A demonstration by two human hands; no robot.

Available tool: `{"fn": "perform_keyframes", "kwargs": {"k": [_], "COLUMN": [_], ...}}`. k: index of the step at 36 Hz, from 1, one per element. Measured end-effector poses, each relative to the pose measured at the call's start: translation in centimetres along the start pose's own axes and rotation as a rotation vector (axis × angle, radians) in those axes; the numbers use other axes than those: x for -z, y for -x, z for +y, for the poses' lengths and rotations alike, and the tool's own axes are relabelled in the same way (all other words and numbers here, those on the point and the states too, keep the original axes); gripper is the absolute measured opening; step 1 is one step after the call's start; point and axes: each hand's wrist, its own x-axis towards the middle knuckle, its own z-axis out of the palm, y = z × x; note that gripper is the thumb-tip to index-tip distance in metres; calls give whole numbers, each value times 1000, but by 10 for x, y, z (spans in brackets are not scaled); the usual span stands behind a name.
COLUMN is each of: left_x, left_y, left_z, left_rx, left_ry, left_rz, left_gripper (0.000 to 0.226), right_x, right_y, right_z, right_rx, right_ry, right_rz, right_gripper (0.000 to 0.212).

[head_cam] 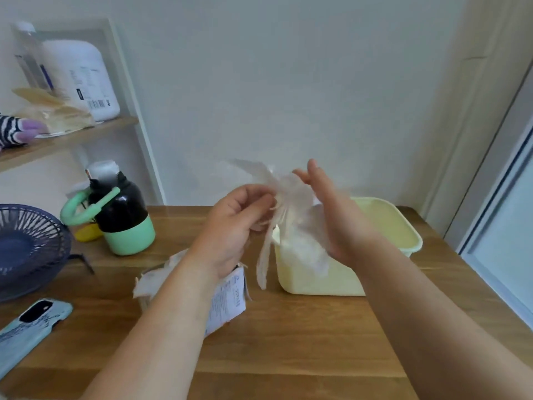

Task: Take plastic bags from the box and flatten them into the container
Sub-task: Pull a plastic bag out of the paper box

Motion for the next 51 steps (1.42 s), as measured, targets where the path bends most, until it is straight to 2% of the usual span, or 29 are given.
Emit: {"fn": "perform_keyframes", "kwargs": {"k": [2, 4, 5, 7, 10, 14, 16, 19, 21, 23, 25, 28, 30, 34, 37, 41, 45, 49, 51], "left_x": [-5, -9, -8, -9, -8, -5, -4, -3, -6, -16, -28, -41, -48, -62, -67, -68, -72, -75, -75], "left_y": [-4, -8, -10, -15, -24, -36, -44, -50, -48, -47, -48, -56, -64, -77, -88, -98, -101, -101, -101], "left_z": [0, 0, 0, 2, 3, 3, 2, 1, 0, -2, -7, -21, -31, -42, -47, -56, -64, -67, -68], "left_rx": [-10, -23, -29, -36, -35, 2, -4, -72, -241, -405, -395, -107, 59, 273, 365, 420, 426, 423, 393], "left_ry": [83, -6, -70, -164, -283, -514, -647, -807, -869, -937, -1018, -1215, -1314, -1465, -1468, -1574, -1633, -1670, -1676], "left_rz": [-19, -34, -42, -30, 8, 106, 265, 528, 538, 386, 119, -310, -466, -531, -621, -703, -768, -775, -741], "left_gripper": [10, 12, 12, 12, 10, 5, 14, 47, 57, 51, 40, 41, 45, 40, 39, 51, 53, 60, 59], "right_x": [10, 18, 21, 28, 40, 54, 61, 74, 85, 94, 103, 114, 118, 125, 129, 131, 132, 126, 124], "right_y": [6, 9, 8, 5, 2, -4, -8, -18, -24, -29, -34, -41, -43, -47, -47, -47, -45, -45, -46], "right_z": [-2, 0, 1, -1, -8, -13, -13, -7, -3, 1, 6, 13, 16, 20, 20, 20, 24, 23, 22], "right_rx": [-189, -299, -311, -265, -99, 49, 89, 74, 41, 3, -58, -167, -194, -225, -295, -346, -411, -254, -198], "right_ry": [-111, -147, -147, -193, -315, -145, 6, 193, 348, 514, 722, 950, 1059, 1193, 1254, 1350, 1467, 1696, 1759], "right_rz": [-149, -271, -277, -175, 22, 200, 284, 361, 384, 379, 353, 290, 249, 187, 107, 30, 4, 93, 53], "right_gripper": [48, 49, 47, 36, 30, 23, 23, 19, 20, 24, 33, 48, 54, 61, 64, 65, 60, 45, 43]}}
